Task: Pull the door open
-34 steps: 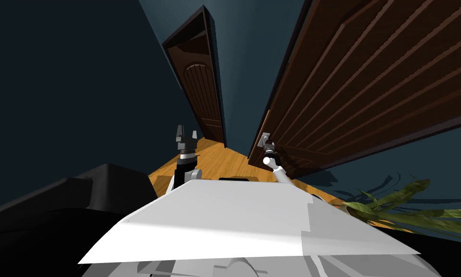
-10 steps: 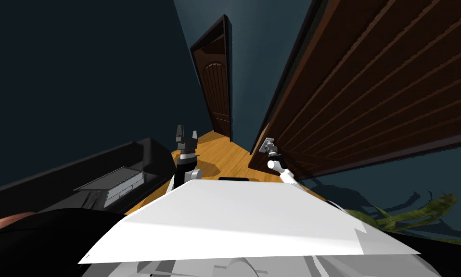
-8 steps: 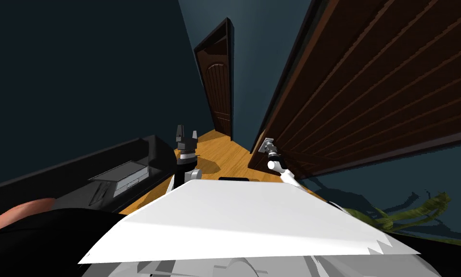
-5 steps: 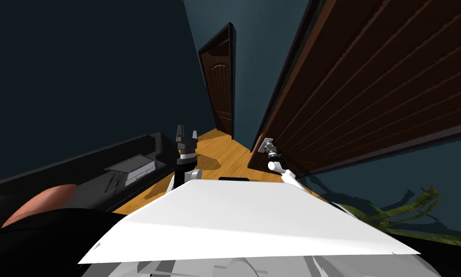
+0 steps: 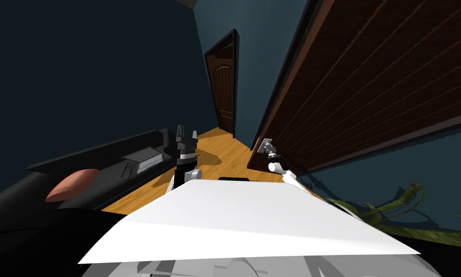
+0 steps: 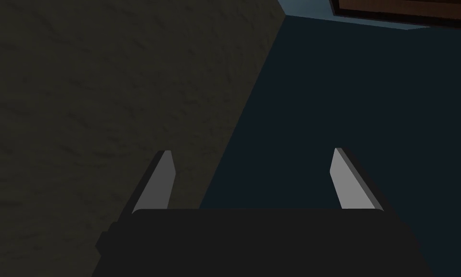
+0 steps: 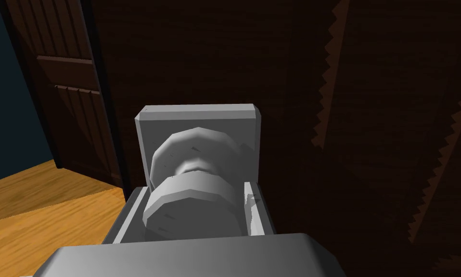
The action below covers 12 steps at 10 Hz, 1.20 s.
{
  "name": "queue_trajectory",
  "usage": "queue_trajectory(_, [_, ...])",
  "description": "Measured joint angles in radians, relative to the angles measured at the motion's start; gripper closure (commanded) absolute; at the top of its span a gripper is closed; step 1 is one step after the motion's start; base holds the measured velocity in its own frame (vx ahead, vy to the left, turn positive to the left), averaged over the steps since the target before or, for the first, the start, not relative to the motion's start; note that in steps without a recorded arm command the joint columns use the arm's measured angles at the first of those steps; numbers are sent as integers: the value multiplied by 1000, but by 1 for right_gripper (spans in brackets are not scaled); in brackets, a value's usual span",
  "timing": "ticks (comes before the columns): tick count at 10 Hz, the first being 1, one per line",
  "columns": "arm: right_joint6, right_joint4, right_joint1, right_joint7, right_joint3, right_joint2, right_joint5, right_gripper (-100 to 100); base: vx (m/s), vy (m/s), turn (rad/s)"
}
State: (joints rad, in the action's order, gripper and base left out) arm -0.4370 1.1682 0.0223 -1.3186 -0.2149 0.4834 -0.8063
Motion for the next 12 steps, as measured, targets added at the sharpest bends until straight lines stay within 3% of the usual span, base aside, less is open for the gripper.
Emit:
queue_trajectory(8, [-36, 56, -41, -78, -88, 82, 9, 100, -185, -66, 91])
queue_trajectory(9, [-35, 55, -44, -80, -91, 81, 9, 100, -109, -33, 95])
queue_trajectory(12, [-50, 69, -54, -102, -113, 108, 13, 100, -174, -72, 94])
